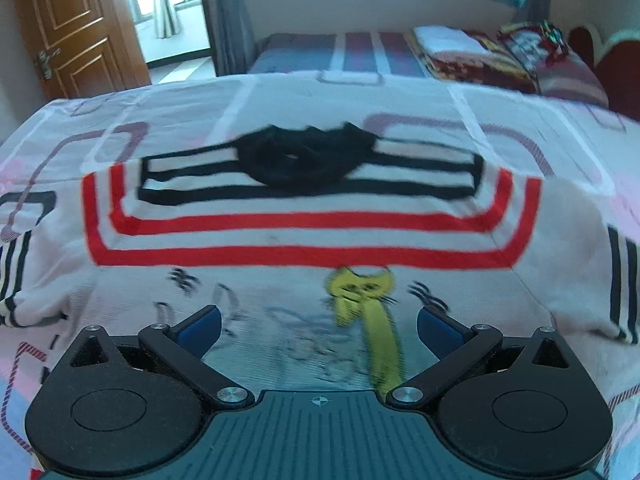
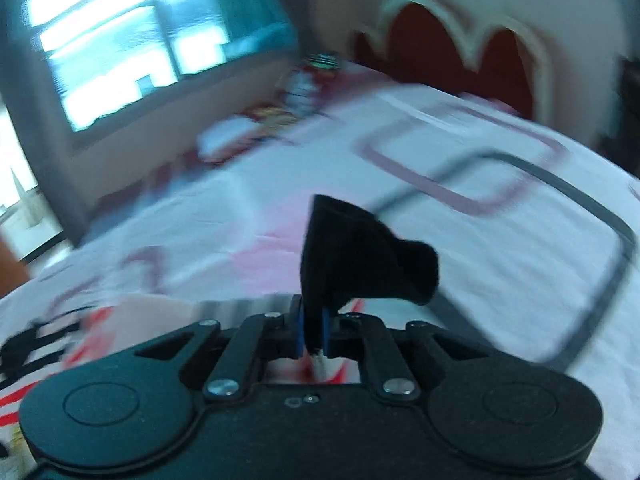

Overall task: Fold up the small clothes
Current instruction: 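Reach the right tool to the black sleeve cuff and grasp it, then fold the held sleeve across the sweater chest with the right tool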

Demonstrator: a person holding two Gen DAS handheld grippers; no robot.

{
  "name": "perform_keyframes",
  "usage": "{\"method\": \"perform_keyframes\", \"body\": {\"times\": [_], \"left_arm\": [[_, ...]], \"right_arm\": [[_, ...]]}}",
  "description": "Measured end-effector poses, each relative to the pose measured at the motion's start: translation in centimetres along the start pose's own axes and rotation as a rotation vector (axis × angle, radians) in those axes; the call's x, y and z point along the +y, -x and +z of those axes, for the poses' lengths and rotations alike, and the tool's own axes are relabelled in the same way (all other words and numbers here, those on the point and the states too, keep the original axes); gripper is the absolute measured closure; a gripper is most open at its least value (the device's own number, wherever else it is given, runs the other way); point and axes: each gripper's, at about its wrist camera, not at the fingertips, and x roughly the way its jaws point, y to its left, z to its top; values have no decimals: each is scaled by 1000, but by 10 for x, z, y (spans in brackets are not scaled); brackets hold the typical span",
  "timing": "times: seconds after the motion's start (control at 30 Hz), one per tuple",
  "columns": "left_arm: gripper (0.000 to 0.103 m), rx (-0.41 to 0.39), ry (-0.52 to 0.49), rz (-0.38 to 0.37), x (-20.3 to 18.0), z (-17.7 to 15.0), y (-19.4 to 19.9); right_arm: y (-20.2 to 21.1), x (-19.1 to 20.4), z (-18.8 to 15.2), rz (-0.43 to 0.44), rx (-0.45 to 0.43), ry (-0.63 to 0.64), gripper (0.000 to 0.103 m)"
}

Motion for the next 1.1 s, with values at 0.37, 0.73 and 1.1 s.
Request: {"method": "perform_keyframes", "body": {"times": [0.37, 0.73, 1.1], "left_arm": [[0, 15, 203, -207, 111, 17, -7], [0, 180, 178, -476, 84, 11, -56], [18, 181, 333, -574, 41, 7, -89]], "right_arm": [[-12, 227, -63, 397, 159, 325, 94], [13, 254, -105, 356, 215, 435, 43], [39, 178, -102, 204, 155, 275, 39]]}}
